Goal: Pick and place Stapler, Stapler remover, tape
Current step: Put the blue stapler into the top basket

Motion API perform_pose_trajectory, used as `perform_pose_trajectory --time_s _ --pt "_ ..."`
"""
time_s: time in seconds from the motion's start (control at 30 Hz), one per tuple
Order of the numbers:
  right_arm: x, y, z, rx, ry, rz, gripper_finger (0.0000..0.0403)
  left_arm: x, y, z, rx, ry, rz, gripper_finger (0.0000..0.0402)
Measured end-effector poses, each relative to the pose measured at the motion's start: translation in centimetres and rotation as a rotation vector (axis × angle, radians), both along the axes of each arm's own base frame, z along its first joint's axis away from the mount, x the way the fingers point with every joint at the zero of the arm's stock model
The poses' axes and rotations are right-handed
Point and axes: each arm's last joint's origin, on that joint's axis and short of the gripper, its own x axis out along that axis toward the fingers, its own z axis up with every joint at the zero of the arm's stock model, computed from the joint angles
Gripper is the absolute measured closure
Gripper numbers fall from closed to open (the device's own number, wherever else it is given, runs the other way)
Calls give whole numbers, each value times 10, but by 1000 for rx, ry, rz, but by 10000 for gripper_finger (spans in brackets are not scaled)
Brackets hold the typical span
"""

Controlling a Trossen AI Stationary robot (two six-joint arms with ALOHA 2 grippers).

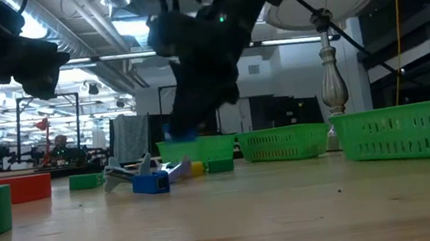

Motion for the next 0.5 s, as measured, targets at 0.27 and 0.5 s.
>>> perform_pose_trajectory --time_s 0.27,0.5 --pt "-1 -34 28 -56 -75 -32 323 0 0 0 0 0 0 295" --pt "-1 -69 34 -94 -83 -60 323 0 0 0 0 0 1 295"
